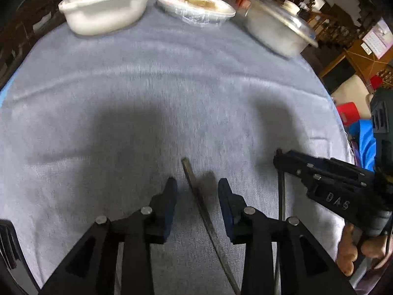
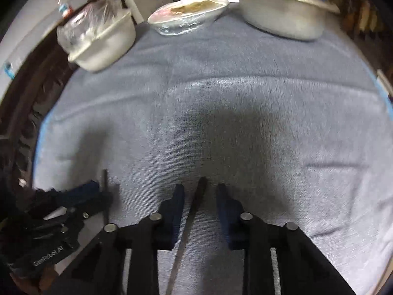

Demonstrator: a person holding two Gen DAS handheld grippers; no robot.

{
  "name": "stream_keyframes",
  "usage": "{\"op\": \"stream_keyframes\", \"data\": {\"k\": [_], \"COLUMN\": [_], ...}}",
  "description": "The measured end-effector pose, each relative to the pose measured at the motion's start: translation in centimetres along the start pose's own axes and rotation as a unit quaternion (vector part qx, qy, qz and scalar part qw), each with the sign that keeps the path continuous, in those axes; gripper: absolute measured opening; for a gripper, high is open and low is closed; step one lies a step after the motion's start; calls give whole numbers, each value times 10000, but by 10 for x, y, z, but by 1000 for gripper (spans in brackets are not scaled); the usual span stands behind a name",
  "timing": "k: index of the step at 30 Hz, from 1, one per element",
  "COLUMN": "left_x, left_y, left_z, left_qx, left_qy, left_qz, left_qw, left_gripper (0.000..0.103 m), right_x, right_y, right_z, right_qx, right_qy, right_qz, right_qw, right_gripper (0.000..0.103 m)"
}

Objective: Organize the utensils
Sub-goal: 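Grasp a chopstick with the left tool while the right tool grasps another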

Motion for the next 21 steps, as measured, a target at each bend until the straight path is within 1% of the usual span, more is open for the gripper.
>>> {"op": "stream_keyframes", "data": {"k": [1, 2, 3, 4, 6, 9, 11, 12, 13, 15, 16, 18, 21], "left_x": [2, 3, 3, 4, 5, 0, -6, -9, -14, -18, -20, -23, -28], "left_y": [1, 1, 3, 4, 6, 6, 3, 1, -5, -20, -29, -59, -91], "left_z": [1, 1, 2, 3, 5, 4, -1, -4, -8, -12, -14, -27, -40], "left_qx": [40, 57, 67, 114, 210, 311, 374, 430, 533, 722, 854, 1263, 1654], "left_qy": [25, 16, 17, 67, 190, 97, -46, -105, -212, -334, -373, -445, -596], "left_qz": [56, 87, 102, 163, 377, 270, 171, 183, 185, 150, 151, 198, 231], "left_qw": [10000, 9999, 9999, 9998, 9989, 9991, 9991, 9988, 9982, 9967, 9955, 9908, 9842], "left_gripper": [36, 36, 36, 33, 10, 6, 5, 5, 5, 5, 5, 5, 5], "right_x": [-2, -5, -7, -8, -7, 3, 13, 20, 29, 39, 47, 56, 71], "right_y": [1, 1, 2, 2, 1, -4, -11, -17, -26, -41, -53, -72, -101], "right_z": [-1, -2, -3, -4, -7, -16, -22, -27, -32, -37, -44, -54, -76], "right_qx": [31, 75, 121, 158, 247, 455, 627, 753, 929, 1183, 1391, 1722, 2175], "right_qy": [-135, -254, -360, -410, -434, -226, -5, 133, 280, 469, 579, 712, 965], "right_qz": [-208, -326, -373, -400, -345, 51, 253, 411, 597, 768, 865, 982, 1037], "right_qw": [9997, 9991, 9986, 9982, 9982, 9987, 9977, 9962, 9935, 9889, 9848, 9776, 9657], "right_gripper": [19, 16, 13, 13, 12, 11, 11, 11, 11, 9, 9, 7, 7]}}
Point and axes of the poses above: each gripper's, at about its wrist camera, not at the fingertips, and y roughly the way its jaws point, x to its right, z to its top, the point moved 6 cm from there along y, roughly the way its jaws point, and after that the axes turned 13 degrees about -x, right-handed, at the moved point
